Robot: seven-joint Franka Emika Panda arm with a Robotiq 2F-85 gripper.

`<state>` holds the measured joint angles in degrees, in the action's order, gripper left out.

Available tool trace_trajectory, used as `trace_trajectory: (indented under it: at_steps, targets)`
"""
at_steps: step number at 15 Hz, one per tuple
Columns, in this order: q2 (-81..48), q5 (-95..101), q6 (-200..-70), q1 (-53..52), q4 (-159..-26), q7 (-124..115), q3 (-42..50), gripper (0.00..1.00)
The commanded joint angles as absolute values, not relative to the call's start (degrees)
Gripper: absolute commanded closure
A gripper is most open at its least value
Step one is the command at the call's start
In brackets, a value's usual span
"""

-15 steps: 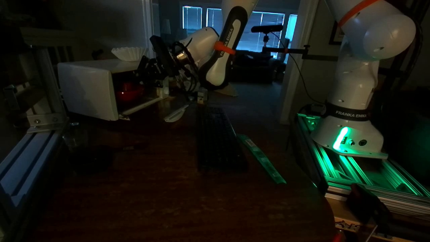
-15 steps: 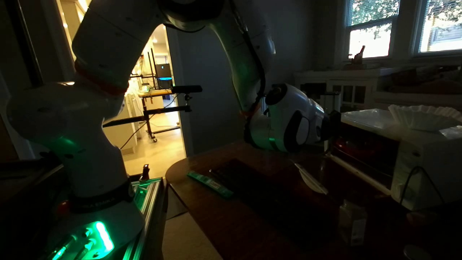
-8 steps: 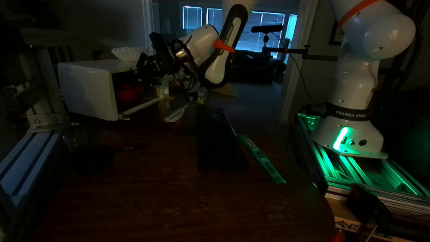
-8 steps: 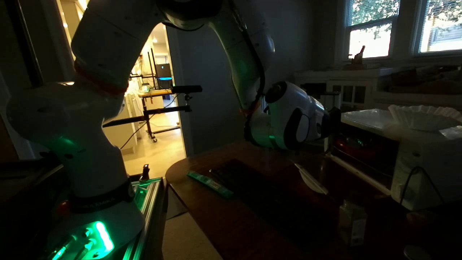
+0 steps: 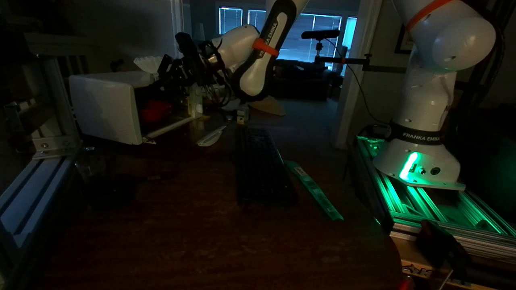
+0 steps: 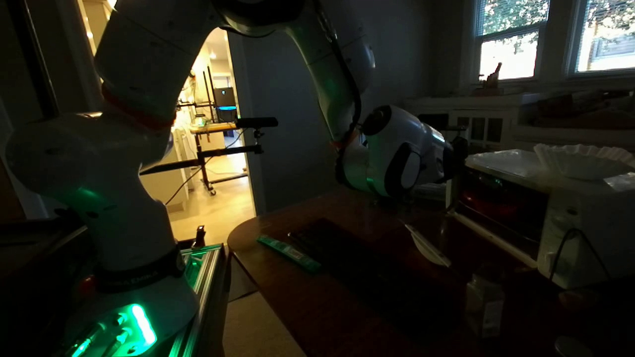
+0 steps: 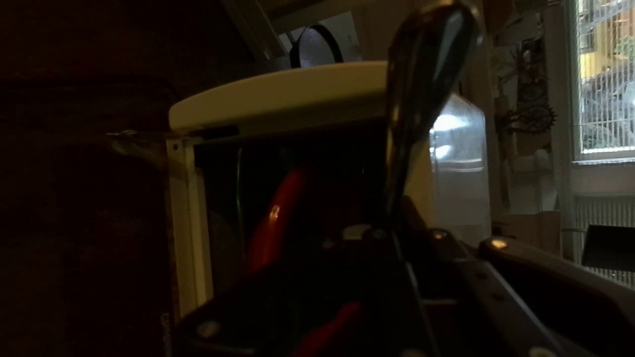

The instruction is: Pick up the spoon and use it to move the red bowl in the microwave closer

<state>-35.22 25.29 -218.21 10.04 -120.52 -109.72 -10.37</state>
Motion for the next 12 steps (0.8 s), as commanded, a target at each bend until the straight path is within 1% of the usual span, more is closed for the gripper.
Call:
trace_trajectory:
  at_steps: [1, 12]
  targets:
    - [-32.76, 22.48, -218.35, 10.94, -123.60, -104.78, -11.99, 0.98]
    - [-28.46, 16.39, -214.05, 9.89, -129.92, -91.76, -11.52, 0.98]
